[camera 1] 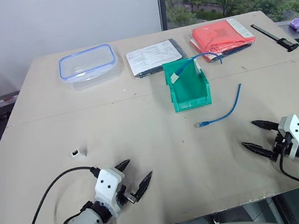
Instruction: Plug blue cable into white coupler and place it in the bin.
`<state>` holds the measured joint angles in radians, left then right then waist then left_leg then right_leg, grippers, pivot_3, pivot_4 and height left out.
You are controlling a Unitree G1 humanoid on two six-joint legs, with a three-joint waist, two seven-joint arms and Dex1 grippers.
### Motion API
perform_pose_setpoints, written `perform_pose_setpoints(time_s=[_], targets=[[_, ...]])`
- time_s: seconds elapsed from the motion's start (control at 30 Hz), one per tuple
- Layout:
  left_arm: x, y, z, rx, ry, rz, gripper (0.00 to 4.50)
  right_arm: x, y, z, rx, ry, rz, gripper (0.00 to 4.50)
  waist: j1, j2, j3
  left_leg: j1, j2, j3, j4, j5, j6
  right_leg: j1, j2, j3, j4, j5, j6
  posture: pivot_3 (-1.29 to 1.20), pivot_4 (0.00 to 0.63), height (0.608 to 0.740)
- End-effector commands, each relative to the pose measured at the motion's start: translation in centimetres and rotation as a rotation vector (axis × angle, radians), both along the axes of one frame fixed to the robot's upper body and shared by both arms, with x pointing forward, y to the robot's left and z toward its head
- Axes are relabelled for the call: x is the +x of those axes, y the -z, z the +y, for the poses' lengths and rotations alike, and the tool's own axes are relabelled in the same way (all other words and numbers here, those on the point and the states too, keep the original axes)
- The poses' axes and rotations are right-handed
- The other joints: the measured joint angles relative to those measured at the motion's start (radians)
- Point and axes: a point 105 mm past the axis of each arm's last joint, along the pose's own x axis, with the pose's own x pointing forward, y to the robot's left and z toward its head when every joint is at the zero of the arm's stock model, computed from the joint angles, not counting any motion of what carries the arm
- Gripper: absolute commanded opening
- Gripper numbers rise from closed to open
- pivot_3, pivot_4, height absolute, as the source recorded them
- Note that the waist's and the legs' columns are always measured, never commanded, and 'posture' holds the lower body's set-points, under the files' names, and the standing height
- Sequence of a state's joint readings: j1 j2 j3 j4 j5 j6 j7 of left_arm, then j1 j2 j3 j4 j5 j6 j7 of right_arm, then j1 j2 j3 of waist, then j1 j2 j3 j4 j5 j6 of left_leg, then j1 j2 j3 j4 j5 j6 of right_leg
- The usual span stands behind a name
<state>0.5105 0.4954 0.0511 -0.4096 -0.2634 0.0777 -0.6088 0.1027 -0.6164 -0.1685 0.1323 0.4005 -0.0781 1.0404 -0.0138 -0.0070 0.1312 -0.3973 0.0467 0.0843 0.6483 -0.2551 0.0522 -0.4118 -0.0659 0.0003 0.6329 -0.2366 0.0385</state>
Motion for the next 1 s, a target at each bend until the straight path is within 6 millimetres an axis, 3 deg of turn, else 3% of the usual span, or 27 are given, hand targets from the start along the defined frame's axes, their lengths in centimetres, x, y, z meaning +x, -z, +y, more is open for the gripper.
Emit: perform_pose_setpoints(time_s=[0.03, 0.7, 0.8, 1.0], targets=[[-1.0, 1.9, 1.0, 0.003, -0.045, 0.101, 4.46, -0.2, -0.1, -0.3, -0.004, -0.003, 0.007, 4.5, 0.0, 0.0, 0.0, 0.0, 0.0, 0.0, 0.0, 0.0, 0.0, 0.0, 0.0, 0.0, 0.0, 0.0, 0.0, 0.0, 0.15, 0.74], [-0.7, 1.1, 0.9, -0.006, -0.025, 0.084, 4.46, -0.3, -0.4, 0.1, -0.018, -0.028, 0.014, 4.5, 0.0, -0.002, 0.001, 0.0, 0.0, 0.0, 0.0, 0.0, 0.0, 0.0, 0.0, 0.0, -0.001, 0.0, 0.0, 0.0, 0.15, 0.74], [0.0, -0.1, 0.7, -0.004, 0.007, 0.051, 4.46, 0.5, -1.5, 1.0, -0.015, -0.075, -0.007, 4.5, 0.0, -0.002, 0.002, 0.0, 0.0, 0.0, 0.0, 0.0, 0.0, 0.0, 0.0, 0.0, -0.001, 0.0, 0.0, 0.0, 0.15, 0.74], [2.6, -4.7, -0.8, 0.084, 0.228, -0.052, 4.46, 4.0, -3.5, 4.3, -0.101, -0.198, -0.059, 4.5, 0.003, -0.002, 0.012, -0.001, 0.0, -0.001, 0.002, 0.0, 0.0, -0.001, 0.0, -0.003, 0.001, 0.001, -0.001, 0.0, 0.15, 0.74]])
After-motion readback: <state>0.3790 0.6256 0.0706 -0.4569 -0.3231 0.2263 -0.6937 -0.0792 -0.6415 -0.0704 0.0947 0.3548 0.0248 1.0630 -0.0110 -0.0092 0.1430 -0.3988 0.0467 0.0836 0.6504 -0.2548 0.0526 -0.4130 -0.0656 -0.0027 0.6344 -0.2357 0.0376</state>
